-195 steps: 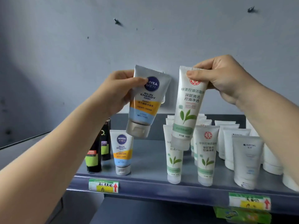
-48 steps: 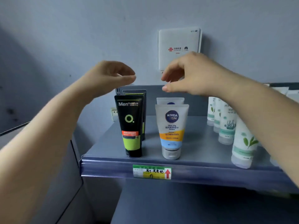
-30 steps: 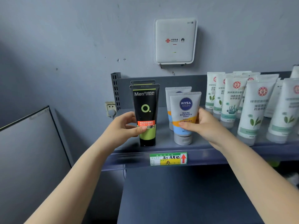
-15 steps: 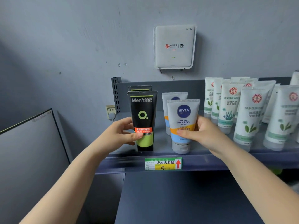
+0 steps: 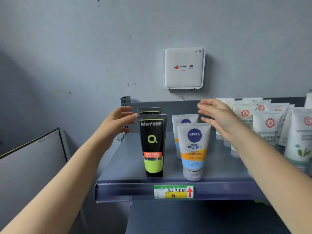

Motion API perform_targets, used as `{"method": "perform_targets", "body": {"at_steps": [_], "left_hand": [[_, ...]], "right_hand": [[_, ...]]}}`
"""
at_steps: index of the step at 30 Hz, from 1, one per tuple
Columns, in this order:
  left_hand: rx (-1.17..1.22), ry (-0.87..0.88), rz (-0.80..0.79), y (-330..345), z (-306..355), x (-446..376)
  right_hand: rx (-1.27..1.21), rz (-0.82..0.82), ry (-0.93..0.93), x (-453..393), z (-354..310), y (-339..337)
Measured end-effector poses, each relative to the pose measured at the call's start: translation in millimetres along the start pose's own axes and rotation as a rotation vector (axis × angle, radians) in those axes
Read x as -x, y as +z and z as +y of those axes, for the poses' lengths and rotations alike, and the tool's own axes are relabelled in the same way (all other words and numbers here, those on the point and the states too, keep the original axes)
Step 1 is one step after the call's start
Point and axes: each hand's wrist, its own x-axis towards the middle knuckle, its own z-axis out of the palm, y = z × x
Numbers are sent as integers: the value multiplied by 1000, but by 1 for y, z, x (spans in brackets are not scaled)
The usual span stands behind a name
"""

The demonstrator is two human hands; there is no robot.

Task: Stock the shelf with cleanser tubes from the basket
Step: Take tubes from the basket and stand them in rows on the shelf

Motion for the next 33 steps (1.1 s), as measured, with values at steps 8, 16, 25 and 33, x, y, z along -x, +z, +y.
{"method": "perform_targets", "body": {"at_steps": [8, 16, 25, 33], "left_hand": [[-42, -49, -227, 17, -7, -18], [-68, -42, -293, 18, -11, -18], [-57, -33, -374, 13, -6, -19], [91, 9, -312, 9, 15, -19]], "right_hand": [[203, -181, 82, -13, 19, 10], [174, -198, 65, -7, 19, 0], [160, -253, 140, -4, 12, -3], [196, -220, 127, -3, 1, -2]]}}
